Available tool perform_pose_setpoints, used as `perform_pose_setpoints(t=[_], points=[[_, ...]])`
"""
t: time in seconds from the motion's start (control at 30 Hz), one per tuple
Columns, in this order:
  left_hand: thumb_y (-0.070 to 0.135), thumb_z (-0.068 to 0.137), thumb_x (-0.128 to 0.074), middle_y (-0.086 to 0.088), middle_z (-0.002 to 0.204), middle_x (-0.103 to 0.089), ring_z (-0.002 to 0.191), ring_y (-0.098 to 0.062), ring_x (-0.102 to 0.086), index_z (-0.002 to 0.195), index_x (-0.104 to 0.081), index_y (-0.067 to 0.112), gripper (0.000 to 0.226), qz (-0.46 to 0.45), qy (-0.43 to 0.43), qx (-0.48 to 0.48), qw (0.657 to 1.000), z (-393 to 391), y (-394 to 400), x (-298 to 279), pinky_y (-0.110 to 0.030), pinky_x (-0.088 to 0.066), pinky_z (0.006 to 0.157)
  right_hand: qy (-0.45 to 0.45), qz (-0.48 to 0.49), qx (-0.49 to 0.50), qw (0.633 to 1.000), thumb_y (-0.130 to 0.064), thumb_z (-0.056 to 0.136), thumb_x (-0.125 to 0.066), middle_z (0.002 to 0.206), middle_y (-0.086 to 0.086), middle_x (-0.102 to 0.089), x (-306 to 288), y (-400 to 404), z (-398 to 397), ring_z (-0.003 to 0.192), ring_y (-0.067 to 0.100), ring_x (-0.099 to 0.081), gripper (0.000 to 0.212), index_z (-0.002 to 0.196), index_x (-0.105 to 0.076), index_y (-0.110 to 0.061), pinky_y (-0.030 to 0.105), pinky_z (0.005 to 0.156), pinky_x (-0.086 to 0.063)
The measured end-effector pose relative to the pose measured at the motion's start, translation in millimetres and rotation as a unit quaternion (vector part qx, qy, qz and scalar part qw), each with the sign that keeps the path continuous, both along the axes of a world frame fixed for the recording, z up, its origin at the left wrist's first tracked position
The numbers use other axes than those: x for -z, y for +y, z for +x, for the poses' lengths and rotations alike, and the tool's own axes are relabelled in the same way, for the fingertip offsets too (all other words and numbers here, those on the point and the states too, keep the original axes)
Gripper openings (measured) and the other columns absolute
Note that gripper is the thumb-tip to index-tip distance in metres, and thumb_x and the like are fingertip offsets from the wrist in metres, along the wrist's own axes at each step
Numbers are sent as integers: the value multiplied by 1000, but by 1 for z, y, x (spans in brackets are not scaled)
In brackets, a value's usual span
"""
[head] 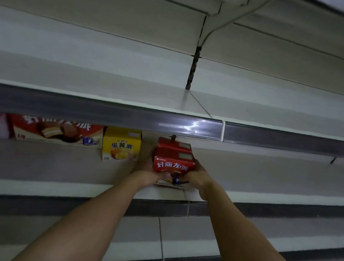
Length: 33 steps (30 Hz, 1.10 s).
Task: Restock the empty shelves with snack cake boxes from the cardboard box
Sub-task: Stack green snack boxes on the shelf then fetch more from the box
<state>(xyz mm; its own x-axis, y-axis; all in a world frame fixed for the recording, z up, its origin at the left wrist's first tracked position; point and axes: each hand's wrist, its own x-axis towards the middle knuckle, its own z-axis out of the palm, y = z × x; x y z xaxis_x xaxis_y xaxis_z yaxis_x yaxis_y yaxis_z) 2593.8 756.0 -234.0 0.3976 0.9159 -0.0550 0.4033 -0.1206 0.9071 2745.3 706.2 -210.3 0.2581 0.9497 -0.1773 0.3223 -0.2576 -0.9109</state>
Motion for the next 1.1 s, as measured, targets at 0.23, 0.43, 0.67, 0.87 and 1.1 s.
perform_pose_setpoints(t=[0.23,0.43,0.67,0.87,1.1], points=[[11,77,-70,-8,112,-63,104,-25,-59,118,-53,22,45,17,101,-100,990,17,-17,13,-45,-49,95,-65,-32,-78,994,5,88,-58,127,8,-58,5,2,24,117,23,-56,49,133,-47,-12,30,95,-45],[13,75,-74,-3,116,-62,106,-22,-59,134,-39,32,70,44,108,-137,984,24,-10,12,-39,-50,93,-85,-2,-54,995,-13,93,-58,119,11,-62,14,18,25,108,23,-59,31,123,-51,-10,36,99,-47],[4,82,-67,-7,124,-60,113,-27,-57,146,-27,28,79,50,83,-188,977,36,19,17,-38,-46,92,-66,22,-20,997,-18,95,-54,115,12,-63,25,51,25,104,25,-62,13,108,-51,-14,44,96,-50],[3,87,-59,-17,125,-57,113,-35,-57,133,-31,8,55,89,89,-260,957,43,39,22,-44,-46,91,0,56,-6,998,-3,92,-48,116,20,-65,31,76,21,105,32,-63,19,106,-61,-6,47,96,-50],[-2,88,-53,-21,129,-52,116,-36,-54,132,-28,0,51,81,2,-317,945,57,48,22,-41,-44,92,59,79,1,995,0,82,-57,118,13,-59,29,82,10,109,28,-59,44,124,-45,-2,45,99,-48]])
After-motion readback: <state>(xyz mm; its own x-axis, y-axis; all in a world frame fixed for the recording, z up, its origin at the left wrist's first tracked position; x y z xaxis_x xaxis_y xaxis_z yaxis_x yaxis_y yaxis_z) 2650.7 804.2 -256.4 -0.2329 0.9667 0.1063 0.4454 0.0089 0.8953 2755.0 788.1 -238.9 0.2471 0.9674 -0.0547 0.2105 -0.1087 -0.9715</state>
